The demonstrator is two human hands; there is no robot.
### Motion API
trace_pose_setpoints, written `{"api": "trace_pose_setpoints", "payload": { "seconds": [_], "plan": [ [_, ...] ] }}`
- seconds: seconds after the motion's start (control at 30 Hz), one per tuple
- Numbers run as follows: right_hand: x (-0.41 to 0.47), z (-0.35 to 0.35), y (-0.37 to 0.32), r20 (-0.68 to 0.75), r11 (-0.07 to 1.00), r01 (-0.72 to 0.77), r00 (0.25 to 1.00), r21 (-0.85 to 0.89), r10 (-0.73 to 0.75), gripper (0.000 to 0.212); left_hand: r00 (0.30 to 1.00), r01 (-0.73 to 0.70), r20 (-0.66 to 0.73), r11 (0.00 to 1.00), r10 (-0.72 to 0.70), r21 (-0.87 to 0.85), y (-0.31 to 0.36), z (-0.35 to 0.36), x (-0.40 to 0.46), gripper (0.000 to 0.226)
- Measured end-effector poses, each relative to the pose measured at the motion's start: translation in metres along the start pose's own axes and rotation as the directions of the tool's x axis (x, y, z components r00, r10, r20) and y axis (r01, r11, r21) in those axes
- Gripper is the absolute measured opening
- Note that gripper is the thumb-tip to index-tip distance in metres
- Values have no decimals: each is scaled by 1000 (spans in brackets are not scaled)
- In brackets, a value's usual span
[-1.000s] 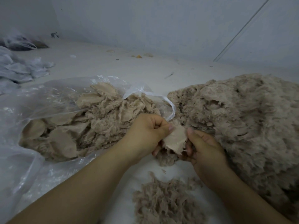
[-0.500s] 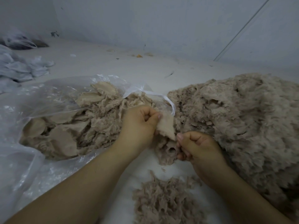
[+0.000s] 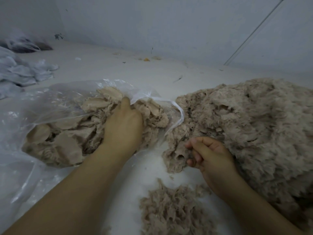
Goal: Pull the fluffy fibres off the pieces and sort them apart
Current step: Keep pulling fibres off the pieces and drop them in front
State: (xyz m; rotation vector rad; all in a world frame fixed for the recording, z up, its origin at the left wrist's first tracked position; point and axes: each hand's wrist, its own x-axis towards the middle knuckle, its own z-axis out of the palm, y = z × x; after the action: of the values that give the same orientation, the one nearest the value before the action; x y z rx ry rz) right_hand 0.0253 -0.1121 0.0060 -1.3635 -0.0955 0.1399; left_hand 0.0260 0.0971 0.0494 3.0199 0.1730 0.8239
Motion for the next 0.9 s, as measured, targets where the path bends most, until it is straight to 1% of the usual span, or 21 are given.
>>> {"api": "trace_pose_setpoints", "payload": {
  "seconds": [0.03, 0.07, 0.1, 0.13, 0.17, 0.2, 0.23, 0.27, 0.33, 0.37, 0.4, 0.47, 0.5, 0.57, 0.63, 0.67, 0.73, 0.8, 0.83, 0.9],
  "plan": [
    [0, 0, 0, 1, 1000, -4, 1000, 5, 4, 39, 997, -34, -65, 998, 31, -43, 3, -3, -2, 25],
    [0, 0, -1, 2, 1000, -6, 1000, 6, 6, 39, 986, -85, -149, 991, 69, -106, 8, -6, -3, 22],
    [0, 1, -1, 2, 1000, -7, 1000, 5, 7, 39, 977, -138, -188, 975, 105, -172, 15, -6, -5, 15],
    [0, 1, -1, 1, 1000, -7, 1000, 5, 7, 38, 978, -170, -159, 954, 133, -246, 22, -4, -9, 8],
    [0, 1, -1, 0, 1000, -7, 1000, 6, 7, 37, 988, -152, -62, 931, 139, -331, 30, -3, -13, 15],
    [0, 1, -1, -2, 1000, -7, 1000, 7, 7, 37, 986, -101, 83, 909, 147, -404, 37, 0, -17, 26],
    [1, 1, -1, -1, 1000, -5, 1000, 5, 5, 37, 966, -45, 209, 894, 153, -447, 42, 3, -20, 35],
    [1, 1, -1, 4, 1000, -3, 1000, -2, 3, 37, 947, -22, 274, 886, 167, -463, 45, 7, -22, 39],
    [1, 0, -1, 33, 1000, -1, 999, -19, 2, 35, 942, -4, 281, 845, 182, -534, 46, 11, -22, 34],
    [1, 0, -1, 51, 1000, 0, 999, -28, 1, 34, 948, 31, 271, 793, 170, -608, 47, 12, -22, 27],
    [1, 0, 0, 68, 999, 6, 998, -39, -4, 32, 952, 80, 265, 715, 150, -695, 48, 11, -22, 21],
    [1, -1, 1, 93, 998, 30, 995, -62, -24, 33, 952, 179, 281, 527, 118, -831, 52, 9, -23, 18],
    [1, -2, 2, 103, 996, 41, 994, -76, -33, 35, 948, 220, 298, 449, 110, -866, 54, 9, -24, 18],
    [2, -3, 2, 122, 992, 60, 991, -111, -46, 38, 938, 289, 335, 339, 87, -896, 56, 10, -26, 17],
    [3, -2, 1, 117, 987, 65, 992, -145, -48, 36, 934, 339, 355, 217, 38, -915, 56, 11, -26, 16],
    [3, -2, 1, 103, 986, 61, 994, -155, -45, 35, 935, 348, 354, 164, 6, -923, 56, 12, -25, 16],
    [3, -1, 2, 70, 990, 41, 997, -136, -32, 31, 937, 349, 347, 90, -38, -933, 55, 12, -24, 12],
    [5, -1, 2, 46, 993, 12, 999, -114, -6, 27, 938, 346, 344, 68, -37, -936, 54, 13, -23, 6],
    [5, -1, 2, 40, 993, -1, 999, -116, 6, 24, 939, 343, 342, 84, -32, -936, 54, 13, -23, 5],
    [5, -1, 2, 36, 991, -5, 999, -137, 10, 16, 944, 331, 326, 163, -55, -930, 54, 15, -24, 10]
  ]
}}
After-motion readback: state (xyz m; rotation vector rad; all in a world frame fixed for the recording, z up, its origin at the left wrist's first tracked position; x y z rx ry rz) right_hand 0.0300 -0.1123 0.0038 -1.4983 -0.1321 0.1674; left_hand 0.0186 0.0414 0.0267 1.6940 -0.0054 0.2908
